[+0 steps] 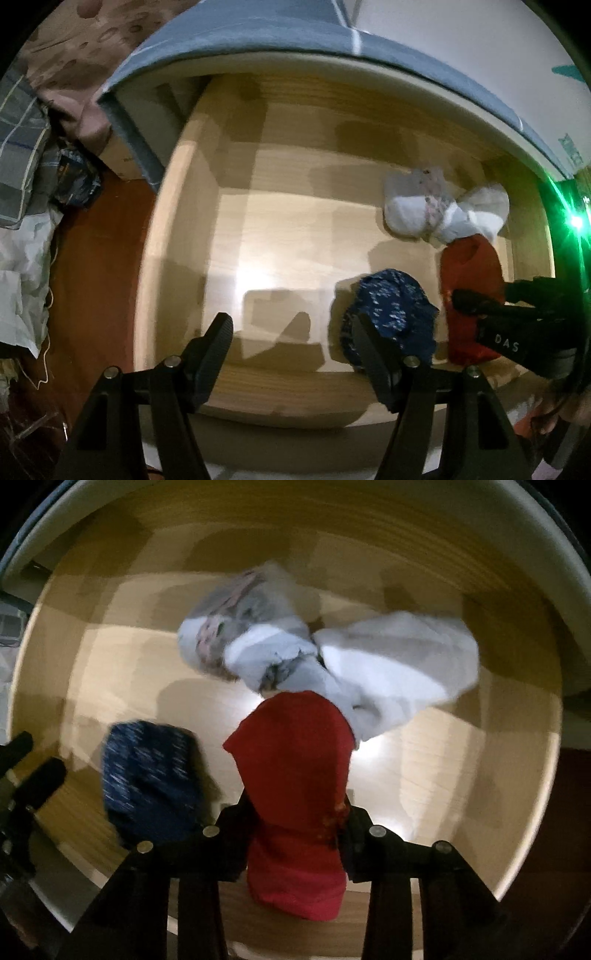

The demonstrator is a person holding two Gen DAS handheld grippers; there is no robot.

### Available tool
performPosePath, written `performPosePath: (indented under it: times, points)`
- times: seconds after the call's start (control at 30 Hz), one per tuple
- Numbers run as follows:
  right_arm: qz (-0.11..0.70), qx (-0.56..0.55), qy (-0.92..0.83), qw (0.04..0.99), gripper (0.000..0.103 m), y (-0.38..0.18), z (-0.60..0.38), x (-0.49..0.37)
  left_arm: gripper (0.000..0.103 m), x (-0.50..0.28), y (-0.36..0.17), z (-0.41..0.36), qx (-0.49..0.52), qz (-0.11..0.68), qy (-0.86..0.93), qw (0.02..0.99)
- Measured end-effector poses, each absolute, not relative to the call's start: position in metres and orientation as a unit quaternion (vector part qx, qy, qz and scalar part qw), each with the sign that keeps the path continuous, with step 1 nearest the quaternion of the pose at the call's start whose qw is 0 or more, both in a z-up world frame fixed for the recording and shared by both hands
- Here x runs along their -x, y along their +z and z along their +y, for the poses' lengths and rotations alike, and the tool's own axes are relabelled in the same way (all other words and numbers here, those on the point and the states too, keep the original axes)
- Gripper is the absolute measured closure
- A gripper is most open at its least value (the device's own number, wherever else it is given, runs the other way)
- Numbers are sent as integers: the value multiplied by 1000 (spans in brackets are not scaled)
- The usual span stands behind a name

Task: Take underwear out of drawer
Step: 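Grasp the red sock with the right tool while the left tool grasps the navy floral garment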

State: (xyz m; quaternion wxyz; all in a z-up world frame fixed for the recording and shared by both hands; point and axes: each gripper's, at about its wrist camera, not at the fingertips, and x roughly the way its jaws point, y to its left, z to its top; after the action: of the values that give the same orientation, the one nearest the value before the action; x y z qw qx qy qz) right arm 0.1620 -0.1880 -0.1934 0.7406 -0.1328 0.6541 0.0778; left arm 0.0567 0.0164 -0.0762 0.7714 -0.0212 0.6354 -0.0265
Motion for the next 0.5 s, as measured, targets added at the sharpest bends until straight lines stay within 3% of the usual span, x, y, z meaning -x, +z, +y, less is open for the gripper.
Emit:
performPosePath:
  times: [0.5]
  points:
    - [662, 128, 34, 738, 69, -201, -260, -161, 34, -65, -84, -13, -4, 658, -56, 751]
